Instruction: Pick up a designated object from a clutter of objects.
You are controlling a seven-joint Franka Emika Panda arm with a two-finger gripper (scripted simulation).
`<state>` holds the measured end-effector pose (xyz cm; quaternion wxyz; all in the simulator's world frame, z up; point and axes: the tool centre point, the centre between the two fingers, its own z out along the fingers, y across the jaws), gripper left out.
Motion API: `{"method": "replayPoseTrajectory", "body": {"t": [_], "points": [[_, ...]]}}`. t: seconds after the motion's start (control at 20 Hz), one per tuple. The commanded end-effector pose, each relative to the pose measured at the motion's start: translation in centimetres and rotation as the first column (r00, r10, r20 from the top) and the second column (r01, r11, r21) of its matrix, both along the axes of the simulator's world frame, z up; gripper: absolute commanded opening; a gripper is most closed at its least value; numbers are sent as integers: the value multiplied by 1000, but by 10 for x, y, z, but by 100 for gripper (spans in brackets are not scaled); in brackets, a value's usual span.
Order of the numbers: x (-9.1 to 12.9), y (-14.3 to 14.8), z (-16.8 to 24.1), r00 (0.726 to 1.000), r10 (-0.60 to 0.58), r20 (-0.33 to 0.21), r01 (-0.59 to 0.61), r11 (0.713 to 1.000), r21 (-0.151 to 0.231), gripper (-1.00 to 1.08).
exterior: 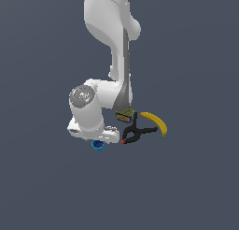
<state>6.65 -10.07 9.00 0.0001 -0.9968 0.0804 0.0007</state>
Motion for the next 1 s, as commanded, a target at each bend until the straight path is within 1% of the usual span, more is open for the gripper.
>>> {"method": "replayPoseTrajectory", "body": {"t": [0.0, 0.4, 0.65, 0.7, 0.95], "points": [[0, 0, -5, 1000, 0, -1, 0, 1000, 0, 100], [-1, 0, -42, 1000, -1, 1, 1, 1000, 0, 100], [0, 0, -50, 1000, -1, 1, 1, 1000, 0, 100], [0, 0, -50, 1000, -1, 1, 1, 1000, 0, -100], [0, 0, -50, 1000, -1, 1, 1, 1000, 0, -100]]}}
